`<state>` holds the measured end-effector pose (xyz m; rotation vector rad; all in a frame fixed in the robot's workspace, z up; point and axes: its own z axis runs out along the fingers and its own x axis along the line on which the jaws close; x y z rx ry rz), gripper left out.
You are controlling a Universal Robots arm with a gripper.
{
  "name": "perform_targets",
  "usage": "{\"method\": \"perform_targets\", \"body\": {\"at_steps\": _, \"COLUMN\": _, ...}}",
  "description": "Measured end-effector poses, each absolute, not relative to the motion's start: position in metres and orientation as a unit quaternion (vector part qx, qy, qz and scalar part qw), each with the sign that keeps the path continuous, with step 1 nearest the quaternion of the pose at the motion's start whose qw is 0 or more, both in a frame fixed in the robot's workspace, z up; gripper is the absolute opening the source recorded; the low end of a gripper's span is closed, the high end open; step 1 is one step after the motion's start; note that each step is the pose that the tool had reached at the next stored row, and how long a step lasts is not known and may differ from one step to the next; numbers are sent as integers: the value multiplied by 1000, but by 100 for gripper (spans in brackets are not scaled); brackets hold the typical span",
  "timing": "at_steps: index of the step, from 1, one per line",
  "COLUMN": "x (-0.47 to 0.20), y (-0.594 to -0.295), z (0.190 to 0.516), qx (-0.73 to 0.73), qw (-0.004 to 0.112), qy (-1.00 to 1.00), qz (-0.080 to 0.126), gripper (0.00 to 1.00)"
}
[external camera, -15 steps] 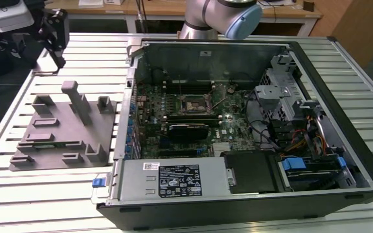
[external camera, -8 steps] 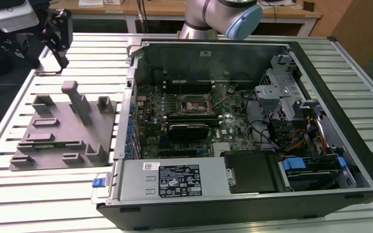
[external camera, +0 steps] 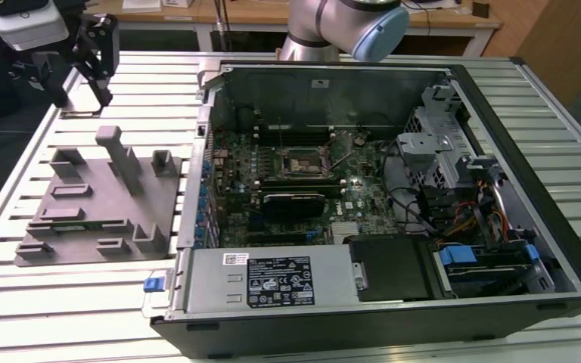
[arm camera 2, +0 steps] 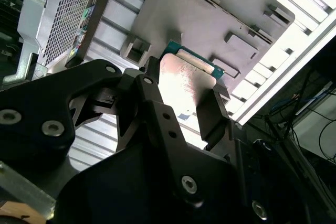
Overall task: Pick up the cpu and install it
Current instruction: 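Pick up the cpu and move it towards the insertion slot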
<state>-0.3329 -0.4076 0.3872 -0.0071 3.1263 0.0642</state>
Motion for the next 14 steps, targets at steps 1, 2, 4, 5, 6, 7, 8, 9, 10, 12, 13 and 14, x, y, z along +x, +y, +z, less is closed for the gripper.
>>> {"method": "perform_targets", "body": {"at_steps": 1, "x": -332, "y": -408, "z": 387, "qx": -2, "qw": 7, "qy": 1000, "qz": 21, "gripper": 53}}
{"method": "perform_targets", "body": {"at_steps": 2, "x": -331, "y": -408, "z": 387, "qx": -2, "qw": 7, "qy": 1000, "qz": 21, "gripper": 53}}
{"method": "perform_targets", "body": {"at_steps": 4, "x": -330, "y": -408, "z": 387, "qx": -2, "qw": 7, "qy": 1000, "qz": 21, "gripper": 53}}
{"method": "perform_targets", "body": {"at_steps": 5, "x": -329, "y": -408, "z": 387, "qx": -2, "qw": 7, "qy": 1000, "qz": 21, "gripper": 53}}
{"method": "perform_targets", "body": {"at_steps": 6, "x": -328, "y": -408, "z": 387, "qx": -2, "qw": 7, "qy": 1000, "qz": 21, "gripper": 53}}
{"method": "perform_targets", "body": {"at_steps": 7, "x": -327, "y": -408, "z": 387, "qx": -2, "qw": 7, "qy": 1000, "qz": 21, "gripper": 53}}
{"method": "perform_targets", "body": {"at_steps": 8, "x": -326, "y": -408, "z": 387, "qx": -2, "qw": 7, "qy": 1000, "qz": 21, "gripper": 53}}
{"method": "perform_targets", "body": {"at_steps": 9, "x": -326, "y": -408, "z": 387, "qx": -2, "qw": 7, "qy": 1000, "qz": 21, "gripper": 53}}
{"method": "perform_targets", "body": {"at_steps": 10, "x": -325, "y": -408, "z": 387, "qx": -2, "qw": 7, "qy": 1000, "qz": 21, "gripper": 53}}
{"method": "perform_targets", "body": {"at_steps": 12, "x": -323, "y": -408, "z": 387, "qx": -2, "qw": 7, "qy": 1000, "qz": 21, "gripper": 53}}
{"method": "perform_targets", "body": {"at_steps": 13, "x": -323, "y": -408, "z": 387, "qx": -2, "qw": 7, "qy": 1000, "qz": 21, "gripper": 53}}
{"method": "perform_targets", "body": {"at_steps": 14, "x": -322, "y": -408, "z": 387, "qx": -2, "qw": 7, "qy": 1000, "qz": 21, "gripper": 53}}
